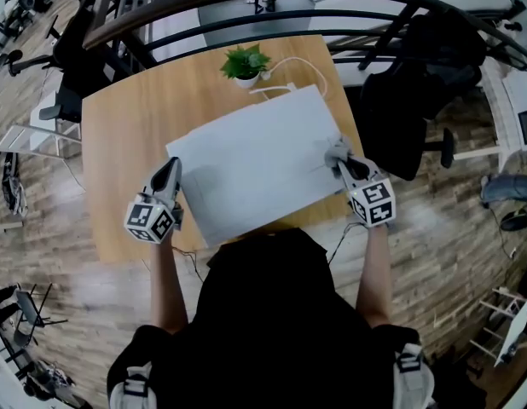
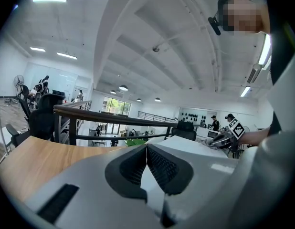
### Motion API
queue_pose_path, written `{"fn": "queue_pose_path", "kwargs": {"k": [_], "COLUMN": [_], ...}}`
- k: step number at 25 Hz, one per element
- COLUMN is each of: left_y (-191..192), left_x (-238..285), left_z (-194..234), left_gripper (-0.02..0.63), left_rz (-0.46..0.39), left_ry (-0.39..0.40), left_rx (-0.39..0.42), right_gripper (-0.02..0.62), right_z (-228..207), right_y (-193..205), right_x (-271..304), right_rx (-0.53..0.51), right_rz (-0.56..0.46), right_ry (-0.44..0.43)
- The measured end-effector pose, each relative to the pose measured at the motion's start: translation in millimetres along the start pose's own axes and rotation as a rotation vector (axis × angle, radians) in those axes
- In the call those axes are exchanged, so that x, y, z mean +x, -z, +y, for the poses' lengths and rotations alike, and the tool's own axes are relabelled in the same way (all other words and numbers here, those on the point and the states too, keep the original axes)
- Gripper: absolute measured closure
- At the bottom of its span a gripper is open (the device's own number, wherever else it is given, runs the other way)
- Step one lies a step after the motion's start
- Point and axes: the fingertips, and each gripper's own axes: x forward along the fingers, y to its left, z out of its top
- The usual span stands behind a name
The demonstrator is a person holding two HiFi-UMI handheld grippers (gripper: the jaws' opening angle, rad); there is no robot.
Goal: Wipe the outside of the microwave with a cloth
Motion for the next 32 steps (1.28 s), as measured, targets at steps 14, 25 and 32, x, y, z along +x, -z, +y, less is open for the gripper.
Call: {"fn": "queue_pose_path", "kwargs": {"k": [14,25,32], "left_y": [4,7,12], "left_x": [-18,-35,-54], "left_z": [15,34,50], "left_gripper": [0.603,0.603,0.603], "left_rz": [-0.009,-0.009,-0.005], "left_ry": [-0.024,-0.013,0.001], "left_rx": [-0.017,-0.021,-0.028], "right_gripper": [0.568,0.568,0.568], "right_z": [7,48,85], "right_y": [-8,-22,-35], "right_x": [12,22,37], "right_rx": [-0.063,-0.069,-0.093], "right_rz": [0.053,0.049,0.066], "right_ry": [0.025,-0.008,-0.029]}}
